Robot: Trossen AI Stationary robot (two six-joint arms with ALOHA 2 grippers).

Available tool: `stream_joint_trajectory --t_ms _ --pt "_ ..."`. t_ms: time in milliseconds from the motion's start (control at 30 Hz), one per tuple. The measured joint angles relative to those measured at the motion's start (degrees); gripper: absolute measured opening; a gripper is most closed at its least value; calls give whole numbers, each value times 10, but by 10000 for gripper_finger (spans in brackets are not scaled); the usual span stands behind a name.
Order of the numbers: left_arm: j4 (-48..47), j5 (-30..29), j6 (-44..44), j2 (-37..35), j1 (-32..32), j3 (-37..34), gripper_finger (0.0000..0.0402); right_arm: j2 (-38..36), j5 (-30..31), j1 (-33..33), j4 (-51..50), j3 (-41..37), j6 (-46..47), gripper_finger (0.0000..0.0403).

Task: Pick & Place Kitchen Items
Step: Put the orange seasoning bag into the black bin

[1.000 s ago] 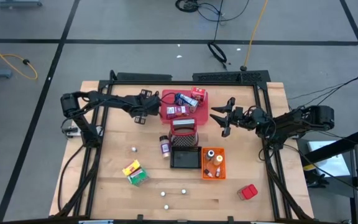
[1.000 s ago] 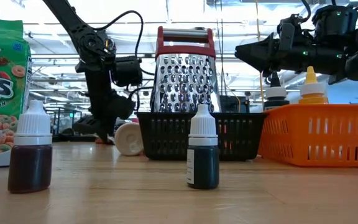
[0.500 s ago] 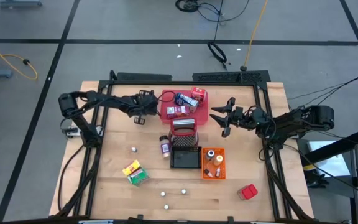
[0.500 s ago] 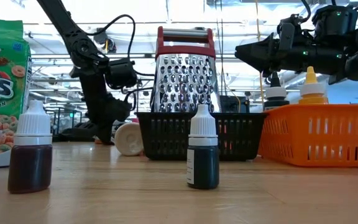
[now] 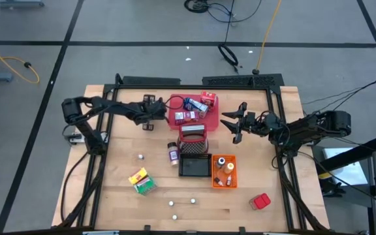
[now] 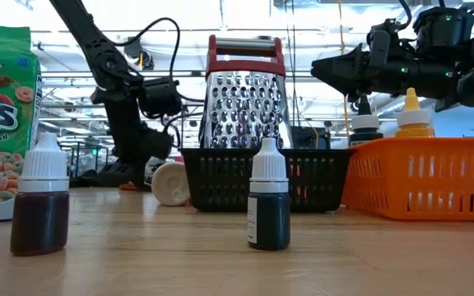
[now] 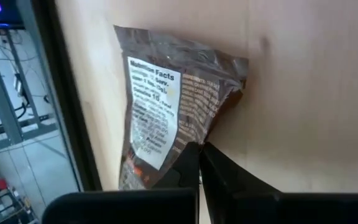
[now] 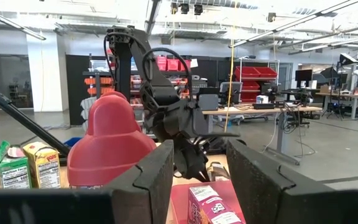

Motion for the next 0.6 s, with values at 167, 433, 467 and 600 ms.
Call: stream_joint_trajectory --t_ms 167,433,467,600 --pt "-18 2 -44 -49 -3 1 0 0 0 0 -2 0 0 141" --pt "-64 64 -131 -192 -9 0 0 0 0 0 -3 0 0 141" --pt "-68 73 -138 -211 -13 1 0 0 0 0 -3 0 0 141" --pt "-80 80 -162 -285 -33 1 0 0 0 0 -5 0 0 141"
